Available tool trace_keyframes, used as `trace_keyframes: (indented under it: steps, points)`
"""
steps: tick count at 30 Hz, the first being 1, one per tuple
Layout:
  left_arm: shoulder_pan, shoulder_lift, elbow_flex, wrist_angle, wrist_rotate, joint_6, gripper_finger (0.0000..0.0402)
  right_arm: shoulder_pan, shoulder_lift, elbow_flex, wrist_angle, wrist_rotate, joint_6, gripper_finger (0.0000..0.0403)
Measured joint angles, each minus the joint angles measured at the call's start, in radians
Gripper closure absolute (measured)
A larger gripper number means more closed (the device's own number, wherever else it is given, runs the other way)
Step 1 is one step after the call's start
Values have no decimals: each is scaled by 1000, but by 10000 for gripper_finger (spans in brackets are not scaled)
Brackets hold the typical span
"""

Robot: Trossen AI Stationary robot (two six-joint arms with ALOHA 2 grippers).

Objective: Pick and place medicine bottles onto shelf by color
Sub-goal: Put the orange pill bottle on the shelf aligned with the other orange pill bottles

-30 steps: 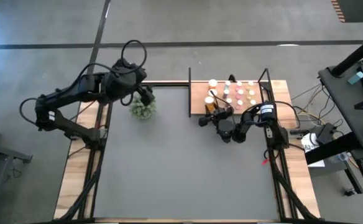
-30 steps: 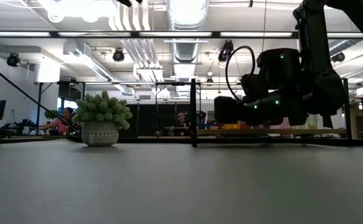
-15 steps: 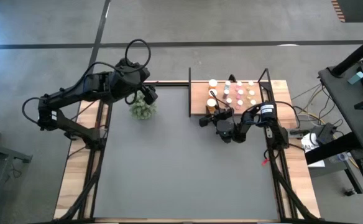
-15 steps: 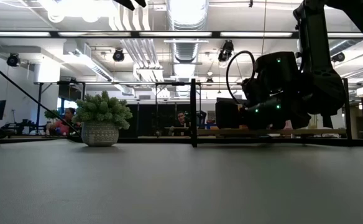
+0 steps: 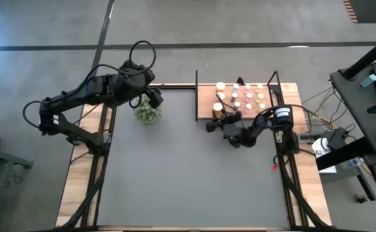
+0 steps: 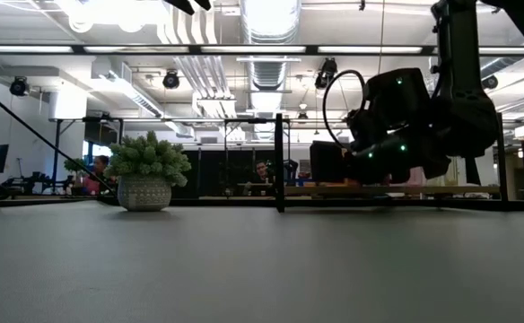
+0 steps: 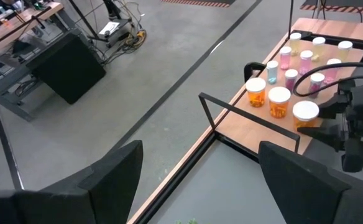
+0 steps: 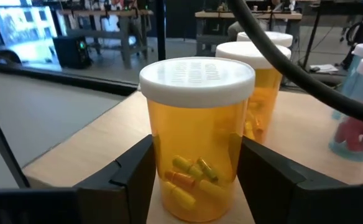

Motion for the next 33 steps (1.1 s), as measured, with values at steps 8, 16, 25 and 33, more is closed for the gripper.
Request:
trace_keyframes:
  steps: [8, 16, 25, 33]
  points:
    - [0, 0, 0, 0, 0, 0, 100, 0, -79, 1, -192, -5, 87, 213]
    - [2, 0, 0, 0, 0, 3, 100, -3, -77, 1, -211, -31, 88, 171]
    - [2, 0, 0, -1, 0, 3, 100, -1, -88, 1, -211, 3, 88, 132]
    - [2, 0, 0, -2, 0, 3, 100, 5, -172, 1, -216, 4, 17, 131]
